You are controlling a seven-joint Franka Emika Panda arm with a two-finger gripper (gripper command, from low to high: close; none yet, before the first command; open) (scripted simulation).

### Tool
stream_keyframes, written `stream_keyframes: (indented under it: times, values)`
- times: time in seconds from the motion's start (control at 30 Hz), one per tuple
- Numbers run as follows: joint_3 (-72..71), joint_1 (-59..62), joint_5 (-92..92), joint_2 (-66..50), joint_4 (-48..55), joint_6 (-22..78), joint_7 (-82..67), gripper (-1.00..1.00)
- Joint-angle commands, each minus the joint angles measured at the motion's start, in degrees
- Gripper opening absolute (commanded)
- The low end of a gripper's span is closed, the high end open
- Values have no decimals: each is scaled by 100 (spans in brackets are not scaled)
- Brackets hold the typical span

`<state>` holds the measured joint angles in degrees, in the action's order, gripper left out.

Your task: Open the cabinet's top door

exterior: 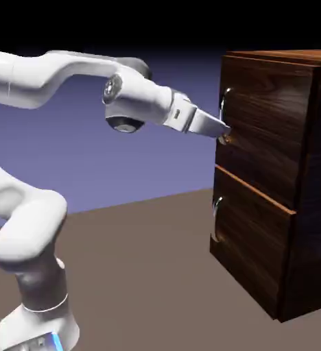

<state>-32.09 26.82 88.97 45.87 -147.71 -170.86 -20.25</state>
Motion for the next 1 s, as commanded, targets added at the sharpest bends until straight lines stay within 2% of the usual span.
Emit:
stream_keyframes:
  times: [0.0,0.97]
  values:
    - [-90,77,250,37,37,9,-176,0]
    - [-2697,2312,7477,1110,1117,265,-5269,0]
